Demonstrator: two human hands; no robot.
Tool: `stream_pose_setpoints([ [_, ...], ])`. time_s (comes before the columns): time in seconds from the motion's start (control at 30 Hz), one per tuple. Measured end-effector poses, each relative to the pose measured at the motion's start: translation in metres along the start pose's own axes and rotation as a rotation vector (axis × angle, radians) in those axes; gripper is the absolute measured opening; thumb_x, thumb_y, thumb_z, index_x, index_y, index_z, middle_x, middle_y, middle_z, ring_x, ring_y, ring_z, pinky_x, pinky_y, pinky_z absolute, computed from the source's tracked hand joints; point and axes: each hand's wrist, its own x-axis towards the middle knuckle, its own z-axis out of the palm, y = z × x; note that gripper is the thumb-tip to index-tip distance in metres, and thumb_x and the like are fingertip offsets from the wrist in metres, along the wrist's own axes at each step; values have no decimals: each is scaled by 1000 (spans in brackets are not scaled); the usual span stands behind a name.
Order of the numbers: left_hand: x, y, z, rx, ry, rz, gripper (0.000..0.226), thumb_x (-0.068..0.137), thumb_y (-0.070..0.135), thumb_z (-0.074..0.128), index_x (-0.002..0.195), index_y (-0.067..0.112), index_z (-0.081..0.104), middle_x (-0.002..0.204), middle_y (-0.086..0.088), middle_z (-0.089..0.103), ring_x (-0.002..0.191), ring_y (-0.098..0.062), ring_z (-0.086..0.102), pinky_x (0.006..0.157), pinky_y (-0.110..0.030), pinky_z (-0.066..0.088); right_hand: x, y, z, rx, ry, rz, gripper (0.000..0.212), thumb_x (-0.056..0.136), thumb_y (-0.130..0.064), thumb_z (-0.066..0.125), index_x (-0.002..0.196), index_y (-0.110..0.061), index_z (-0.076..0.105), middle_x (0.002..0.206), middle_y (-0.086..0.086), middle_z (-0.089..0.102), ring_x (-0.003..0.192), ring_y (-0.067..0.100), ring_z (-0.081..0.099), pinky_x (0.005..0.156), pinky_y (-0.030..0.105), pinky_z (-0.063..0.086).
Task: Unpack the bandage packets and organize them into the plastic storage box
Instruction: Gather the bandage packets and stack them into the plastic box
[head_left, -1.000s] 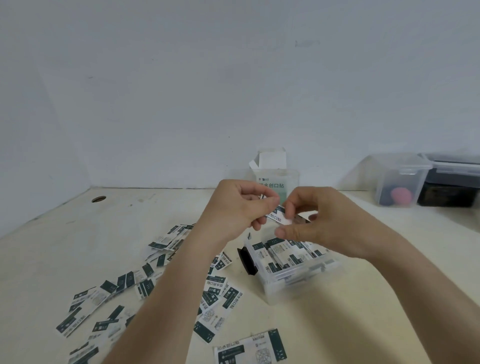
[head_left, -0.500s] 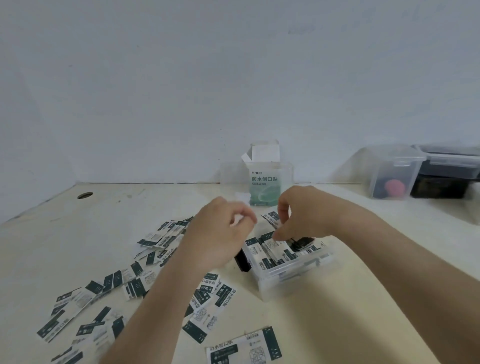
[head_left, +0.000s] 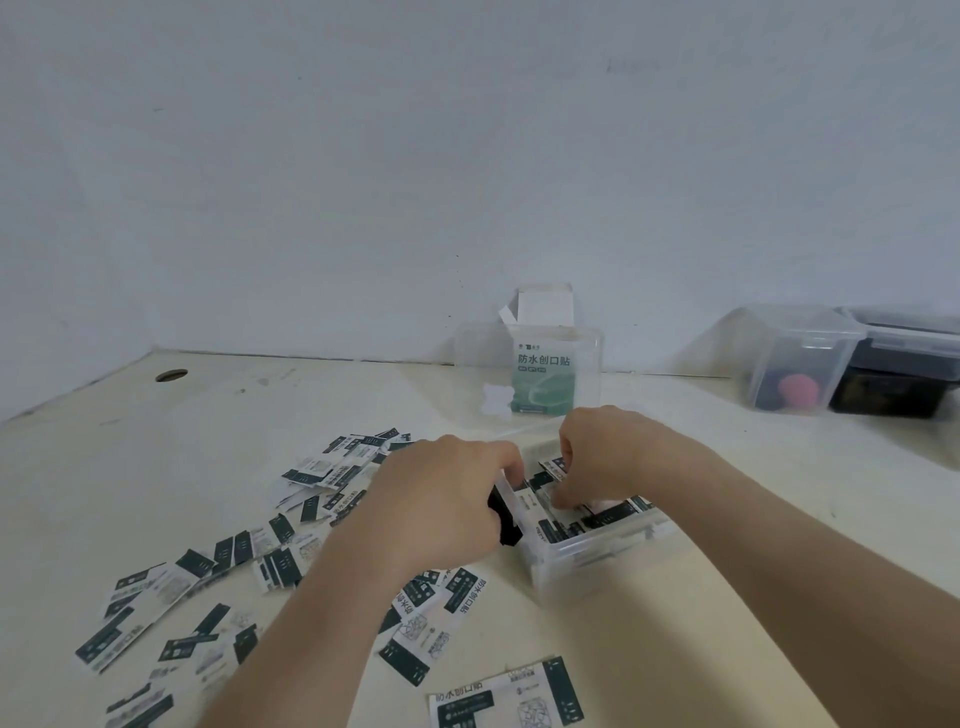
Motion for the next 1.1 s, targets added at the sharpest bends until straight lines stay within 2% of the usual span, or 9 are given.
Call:
stream_pose_setpoints([
  [0.13, 1, -2, 6, 27, 55, 15, 41, 84, 21, 50, 120, 40, 52, 80, 10, 57, 85, -21, 56, 70, -29, 41, 0, -1, -1, 10, -11, 1, 30, 77, -38, 74, 86, -19, 52, 84, -3, 60, 77, 17, 57, 67, 29, 48],
  [0.33, 4, -4, 10, -26, -18, -10, 44, 82, 13, 45, 115, 41, 55, 101, 6, 67, 89, -23, 60, 70, -31, 46, 2, -2, 1, 25, -9, 0, 31, 80, -34, 72, 73, -22, 45, 74, -4, 58, 65, 14, 60, 57, 26, 47],
  [0.47, 4, -5, 12, -18, -18, 12, 48, 82, 13, 44, 118, 42, 52, 103, 9, 68, 91, -21, 60, 68, -29, 41, 3, -1, -1, 110, -20, 12, 6, 89, -16, 59, 89, -12, 56, 84, 5, 69, 66, 19, 72, 65, 33, 60],
  [0.6, 5, -6, 12, -26, -12, 16, 49, 82, 13, 43, 119, 43, 51, 105, 9, 68, 89, -20, 59, 67, -28, 39, 6, -1, -1, 224, -64, 51, 16, 91, -4, 47, 99, -5, 61, 92, 12, 73, 70, 26, 75, 71, 42, 61],
  [0.73, 5, -5, 11, -36, -13, 26, 47, 84, 12, 44, 119, 42, 53, 90, 10, 62, 83, -18, 54, 67, -28, 37, 6, 1, -2, 251, -92, 54, 21, 92, -4, 45, 101, -4, 64, 91, 11, 75, 71, 24, 75, 71, 37, 62],
  [0.8, 6, -5, 10, -65, -31, 27, 48, 84, 11, 45, 118, 43, 55, 73, 13, 49, 69, -12, 49, 60, -26, 34, 5, 1, -4, 283, -85, 51, 20, 93, -4, 45, 100, -4, 63, 91, 9, 75, 68, 22, 75, 63, 32, 61],
  [0.9, 8, -4, 9, -83, -48, 31, 52, 83, 8, 43, 119, 44, 55, 67, 16, 44, 58, -4, 43, 53, -22, 31, 1, 2, -5, 274, -64, 44, 20, 93, -3, 46, 99, -5, 65, 87, 9, 75, 68, 21, 75, 64, 32, 61],
  [1.0, 1, -14, 4, -182, -13, -6, 55, 81, 5, 40, 114, 47, 55, 62, 11, 52, 53, -6, 49, 55, -26, 41, -7, 1, -11, 226, 71, 7, 16, 93, -8, 49, 90, -14, 63, 80, 5, 73, 67, 17, 73, 62, 31, 59],
  [1.1, -8, -34, -10, -294, 96, -75, 51, 84, 4, 42, 107, 46, 57, 62, 13, 60, 51, 1, 51, 57, -22, 42, -23, -10, -24, 370, 239, -62, 14, 94, -18, 53, 82, -21, 61, 76, 2, 73, 68, 17, 72, 56, 31, 57],
])
